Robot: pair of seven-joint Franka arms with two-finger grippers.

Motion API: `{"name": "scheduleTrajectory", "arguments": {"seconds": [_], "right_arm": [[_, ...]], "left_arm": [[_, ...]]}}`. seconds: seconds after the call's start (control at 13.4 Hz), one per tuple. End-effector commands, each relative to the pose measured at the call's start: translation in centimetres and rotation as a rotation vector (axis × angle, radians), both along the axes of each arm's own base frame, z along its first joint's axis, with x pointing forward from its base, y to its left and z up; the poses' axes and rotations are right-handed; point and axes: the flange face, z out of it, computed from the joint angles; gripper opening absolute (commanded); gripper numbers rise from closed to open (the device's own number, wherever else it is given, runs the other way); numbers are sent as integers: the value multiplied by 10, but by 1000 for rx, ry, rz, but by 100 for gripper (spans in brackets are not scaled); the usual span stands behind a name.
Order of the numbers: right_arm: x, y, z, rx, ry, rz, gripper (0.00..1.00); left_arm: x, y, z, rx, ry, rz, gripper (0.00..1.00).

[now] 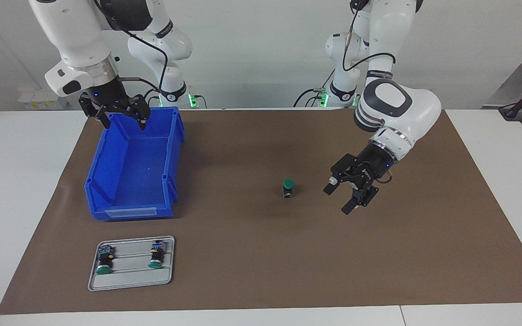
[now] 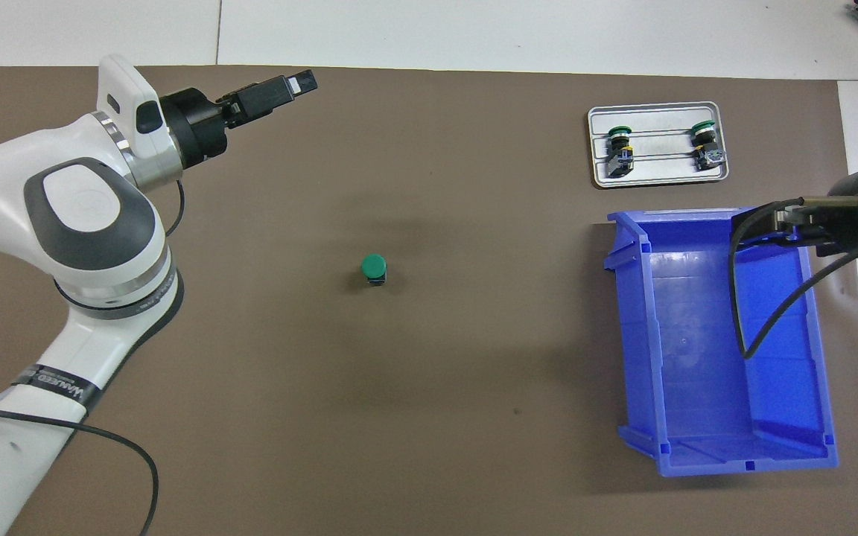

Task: Place and press button with both arms
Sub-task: 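Raise and withdraw the left gripper away from the button, then move the left gripper back over the green button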

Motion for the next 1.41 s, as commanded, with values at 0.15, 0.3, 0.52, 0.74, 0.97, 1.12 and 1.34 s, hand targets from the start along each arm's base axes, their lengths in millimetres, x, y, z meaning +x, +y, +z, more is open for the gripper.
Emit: {"name": "scheduleTrajectory", "arguments": {"seconds": [0.15, 0.3, 0.52, 0.74, 0.97, 1.12, 1.34], "right_arm": [[-5, 3, 3, 16, -9, 35, 100], [-1, 5, 5, 8, -29, 41, 100], [1, 4, 5, 4, -38, 42, 100], [1, 5, 6, 9, -46, 36, 100], [1, 6, 5, 19, -44, 26, 100], [0, 5, 4, 18, -39, 27, 100], [-1, 1, 3, 20, -27, 23, 100]], "left_arm": [[10, 17, 47, 184, 165, -147, 100], [4, 13, 52, 298, 222, -218, 100], [-11, -6, 44, 488, 325, -296, 100], [-39, -76, 39, 738, 394, -256, 100], [-61, -115, 35, 798, 427, -211, 98], [-85, -131, 14, 864, 429, -243, 78], [-106, -136, -24, 876, 440, -241, 3]]}}
